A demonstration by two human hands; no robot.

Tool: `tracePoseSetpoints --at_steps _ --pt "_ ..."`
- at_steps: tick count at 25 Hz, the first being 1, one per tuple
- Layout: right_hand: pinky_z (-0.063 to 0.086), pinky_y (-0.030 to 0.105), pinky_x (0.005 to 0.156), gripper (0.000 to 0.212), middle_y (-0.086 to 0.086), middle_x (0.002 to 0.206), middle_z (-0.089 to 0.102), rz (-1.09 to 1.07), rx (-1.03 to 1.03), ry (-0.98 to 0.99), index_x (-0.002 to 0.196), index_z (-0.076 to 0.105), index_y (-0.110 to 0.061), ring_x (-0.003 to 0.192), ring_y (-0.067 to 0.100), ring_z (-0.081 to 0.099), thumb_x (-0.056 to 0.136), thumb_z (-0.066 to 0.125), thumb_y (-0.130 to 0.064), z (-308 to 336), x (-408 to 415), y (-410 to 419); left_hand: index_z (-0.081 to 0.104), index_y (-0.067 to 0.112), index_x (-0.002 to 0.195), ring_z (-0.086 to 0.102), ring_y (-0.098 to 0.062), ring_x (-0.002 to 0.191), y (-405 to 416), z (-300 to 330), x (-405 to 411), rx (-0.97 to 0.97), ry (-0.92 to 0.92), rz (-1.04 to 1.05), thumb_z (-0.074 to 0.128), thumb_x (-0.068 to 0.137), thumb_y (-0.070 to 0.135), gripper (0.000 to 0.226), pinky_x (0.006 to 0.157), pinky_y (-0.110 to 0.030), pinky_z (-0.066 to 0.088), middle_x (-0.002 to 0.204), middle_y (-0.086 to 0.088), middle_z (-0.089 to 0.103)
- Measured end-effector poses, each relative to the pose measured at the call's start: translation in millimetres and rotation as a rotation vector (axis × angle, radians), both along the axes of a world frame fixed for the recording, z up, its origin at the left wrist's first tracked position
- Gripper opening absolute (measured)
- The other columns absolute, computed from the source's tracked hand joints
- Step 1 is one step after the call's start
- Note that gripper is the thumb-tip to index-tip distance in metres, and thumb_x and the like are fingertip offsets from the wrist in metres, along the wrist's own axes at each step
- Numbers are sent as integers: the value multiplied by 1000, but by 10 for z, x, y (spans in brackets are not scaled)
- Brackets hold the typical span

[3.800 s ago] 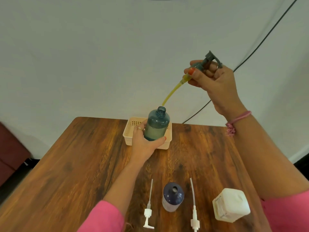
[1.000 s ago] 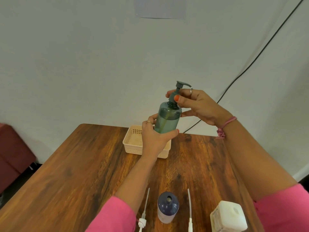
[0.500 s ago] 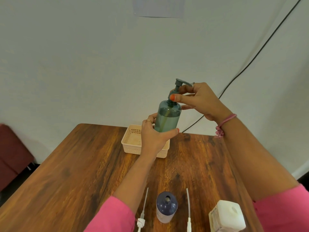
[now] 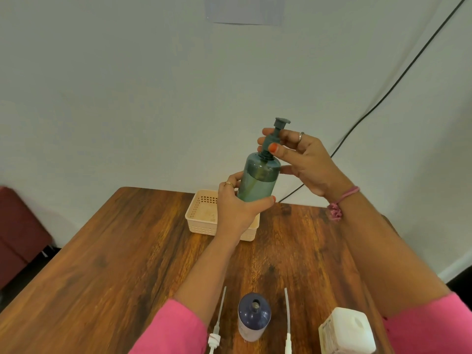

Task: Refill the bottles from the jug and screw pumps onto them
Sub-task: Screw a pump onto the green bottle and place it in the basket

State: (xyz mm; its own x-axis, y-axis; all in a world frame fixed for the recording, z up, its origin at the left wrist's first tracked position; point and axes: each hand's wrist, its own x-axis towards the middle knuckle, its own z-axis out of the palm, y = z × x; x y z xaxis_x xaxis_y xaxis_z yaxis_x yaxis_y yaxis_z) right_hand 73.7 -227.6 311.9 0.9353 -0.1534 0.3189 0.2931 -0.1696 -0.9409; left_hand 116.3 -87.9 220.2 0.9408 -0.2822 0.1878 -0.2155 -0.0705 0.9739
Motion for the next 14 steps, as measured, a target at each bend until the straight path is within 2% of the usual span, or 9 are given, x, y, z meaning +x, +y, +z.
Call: tracePoseSetpoints --at_steps 2,5,10,14 --pt "57 41 81 31 4 122 65 69 -37 16 124 57 -15 113 19 62 93 54 -10 61 -25 -67 43 37 113 50 3 97 -4 -5 1 -8 1 -7 90 58 28 73 76 -19 49 119 4 50" --pt "57 41 82 33 5 124 64 92 -98 36 126 55 -15 115 19 61 94 53 -10 124 -43 -103 44 37 114 51 -2 100 -27 -5 -18 -13 4 -6 90 58 29 73 80 -22 51 120 3 50" --pt "58 33 75 28 4 110 69 10 -65 18 115 61 -12 102 16 68 88 62 -5 85 -50 -77 44 37 114 50 0 99 -57 8 -21 -21 -7 0 90 57 28 74 81 -24 52 119 4 49" --pt "58 37 74 27 2 97 70 -124 -16 8 100 59 -12 91 17 70 78 74 -8 -11 3 -42 44 37 114 50 -5 103 -60 -5 -18 -11 -13 13 91 56 27 75 85 -30 54 119 3 48"
